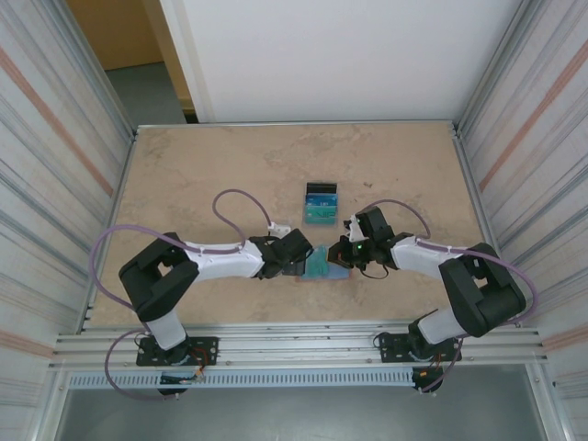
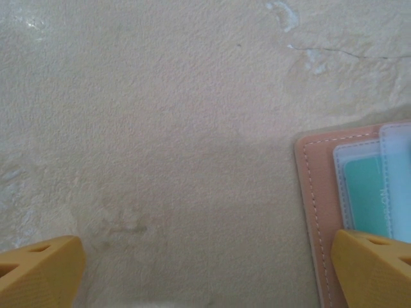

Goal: Take the credit cards out of the card holder

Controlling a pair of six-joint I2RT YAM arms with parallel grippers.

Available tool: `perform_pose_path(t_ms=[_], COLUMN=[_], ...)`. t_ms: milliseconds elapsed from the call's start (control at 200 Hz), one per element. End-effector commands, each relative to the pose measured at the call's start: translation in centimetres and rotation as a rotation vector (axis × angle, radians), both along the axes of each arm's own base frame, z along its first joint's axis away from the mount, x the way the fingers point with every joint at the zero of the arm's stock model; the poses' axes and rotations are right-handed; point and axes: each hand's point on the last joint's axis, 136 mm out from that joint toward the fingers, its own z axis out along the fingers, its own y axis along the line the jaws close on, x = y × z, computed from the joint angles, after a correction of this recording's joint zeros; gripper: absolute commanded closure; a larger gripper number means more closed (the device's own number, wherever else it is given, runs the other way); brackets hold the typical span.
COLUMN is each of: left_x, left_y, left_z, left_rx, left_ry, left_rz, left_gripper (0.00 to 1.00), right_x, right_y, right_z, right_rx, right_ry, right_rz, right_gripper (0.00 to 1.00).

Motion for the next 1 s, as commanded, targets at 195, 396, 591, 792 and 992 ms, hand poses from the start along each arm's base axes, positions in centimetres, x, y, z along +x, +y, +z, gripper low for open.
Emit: perform_pose_path(t_ms=[195, 396, 591, 792, 992], left_x=[1.1, 1.0, 0.6, 0.4, 0.0], left_y=[-2.5, -3.2, -2.4, -2.4, -1.9], left_z=[4.6, 3.2, 1.4, 0.2, -0.6], left_rx=[-0.038, -0.023, 0.023, 0.048, 0.067], left_ry=[-0.096, -0.064, -0.025, 0.001, 0.023], left_rz=[-0.087, -0.102, -0.088, -0.098, -0.100], left_gripper=[0.01, 0.01, 0.01, 0.01, 0.01], right_x=[-0.3, -0.2, -0.3, -0.3, -0.3], right_y=[-0.3, -0.3, -0.1, 0.1, 0.9], right_z=[0.2, 0.4, 0.6, 0.6, 1.1], right_rx=[-0.011, -0.008, 0.007, 0.027, 0.085], right_ry=[-0.008, -0.012, -0.007, -0.006, -0.016], right_rz=[0.016, 0.014, 0.017, 0.016, 0.026], right_gripper=[1.00, 1.00, 0.99, 0.96, 0.87])
